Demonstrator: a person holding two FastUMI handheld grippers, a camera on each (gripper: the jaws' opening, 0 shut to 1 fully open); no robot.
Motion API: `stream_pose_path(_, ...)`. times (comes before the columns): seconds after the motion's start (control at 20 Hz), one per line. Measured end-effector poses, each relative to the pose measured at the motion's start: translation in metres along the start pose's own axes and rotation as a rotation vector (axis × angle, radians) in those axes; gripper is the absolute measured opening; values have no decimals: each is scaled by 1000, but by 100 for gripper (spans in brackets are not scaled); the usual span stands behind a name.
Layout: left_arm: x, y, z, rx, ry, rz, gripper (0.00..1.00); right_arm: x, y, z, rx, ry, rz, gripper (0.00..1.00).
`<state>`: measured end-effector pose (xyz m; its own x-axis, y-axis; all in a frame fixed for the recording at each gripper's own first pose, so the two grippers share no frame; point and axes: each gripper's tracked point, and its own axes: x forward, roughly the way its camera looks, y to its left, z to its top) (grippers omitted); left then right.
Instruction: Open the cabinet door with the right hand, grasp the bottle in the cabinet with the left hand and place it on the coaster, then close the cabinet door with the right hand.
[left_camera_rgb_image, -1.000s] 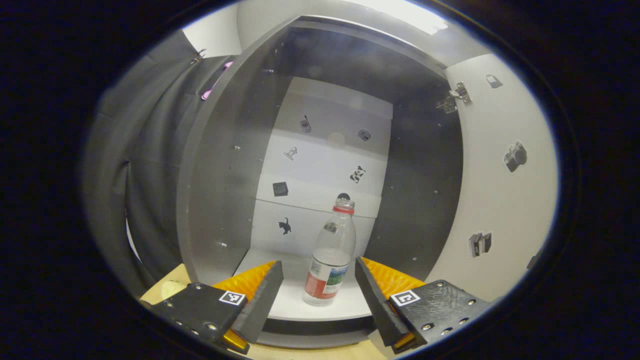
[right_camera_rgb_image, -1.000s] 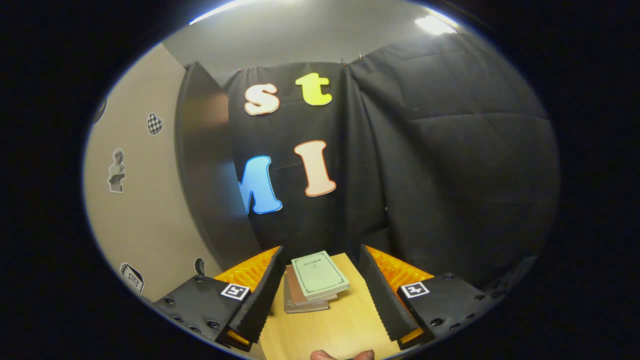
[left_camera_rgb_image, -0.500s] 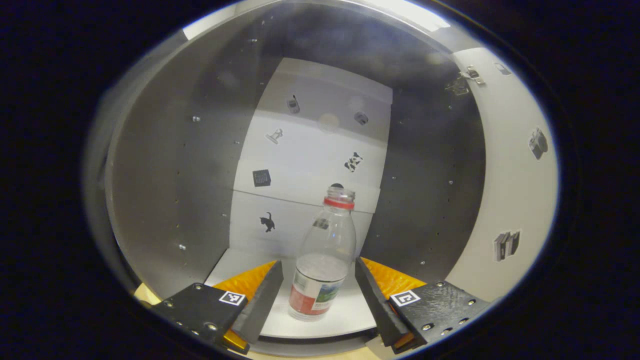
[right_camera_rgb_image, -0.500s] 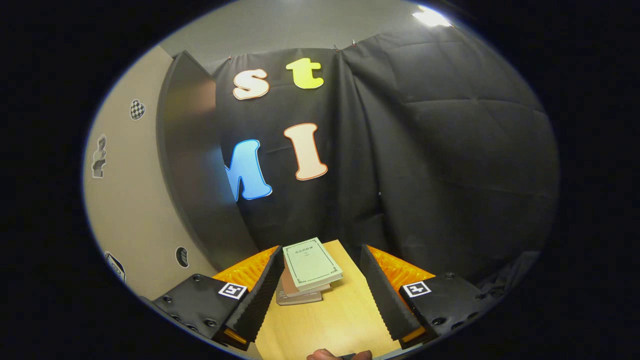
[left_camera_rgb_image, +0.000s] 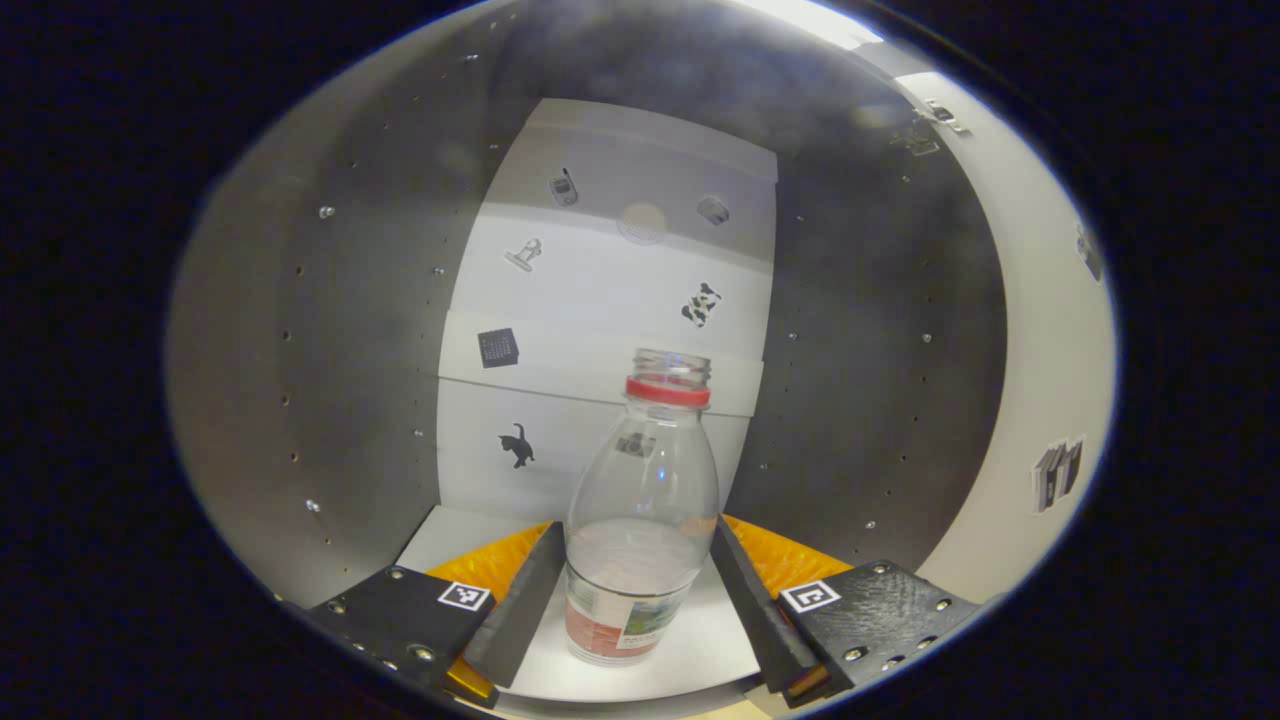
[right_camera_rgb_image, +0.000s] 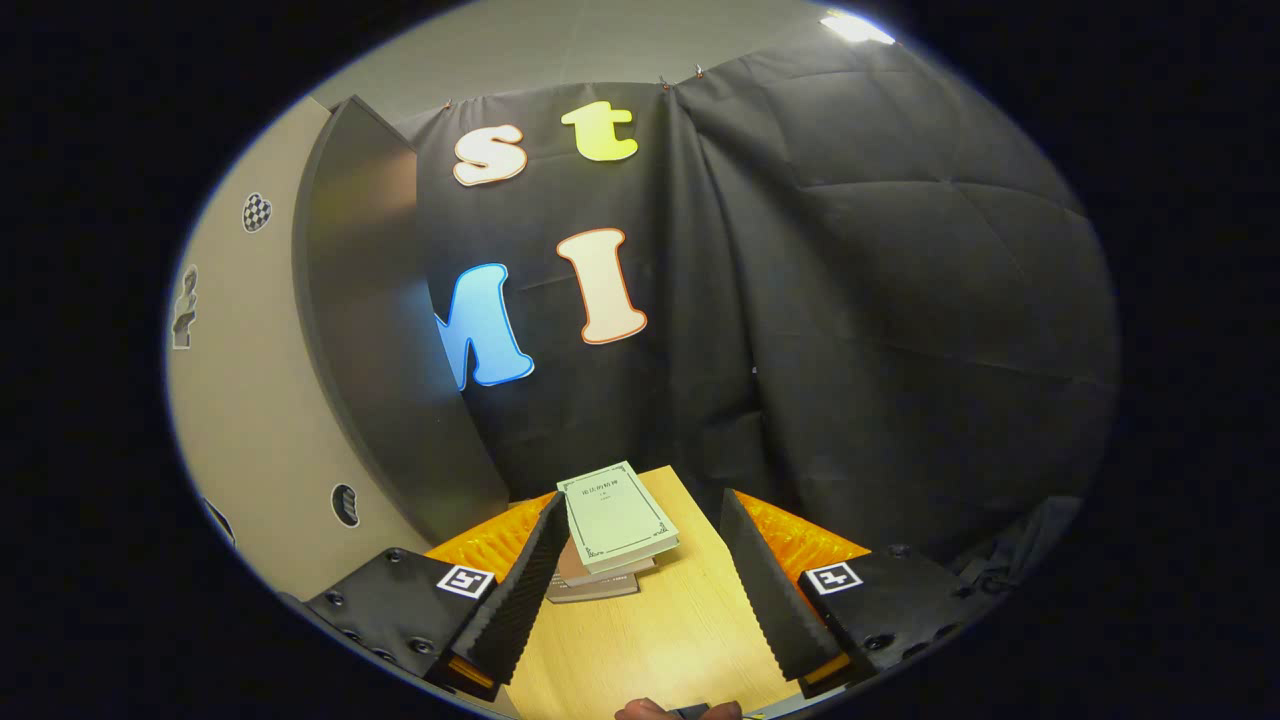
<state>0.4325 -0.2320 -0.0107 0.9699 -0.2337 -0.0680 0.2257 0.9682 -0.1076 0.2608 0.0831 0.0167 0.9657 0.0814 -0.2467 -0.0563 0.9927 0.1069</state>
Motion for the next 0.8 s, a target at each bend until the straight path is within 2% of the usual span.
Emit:
stream_pose_path(0.05, 0, -1, 1, 6, -2, 0, 87, 0, 0, 0, 7, 3, 3, 97)
stream_pose_path(0.15, -2, -4, 3, 27, 0, -5, 89, 0, 0, -5, 17, 13, 5, 97)
stream_pose_path(0.25, -1, -2, 3, 35, -3, -1, 75, 0, -1, -7, 21, 20, 6, 97)
stream_pose_path(0.35, -5, -2, 4, 28, -2, -4, 76, 0, 0, -9, 20, 20, 10, 97)
stream_pose_path(0.5, -11, -5, 6, 5, -14, -35, 73, -2, 1, -10, 16, 18, 9, 97)
stream_pose_path(0.8, -61, -12, 33, 80, -90, -79, 68, -25, 14, -11, 47, -9, 21, 97)
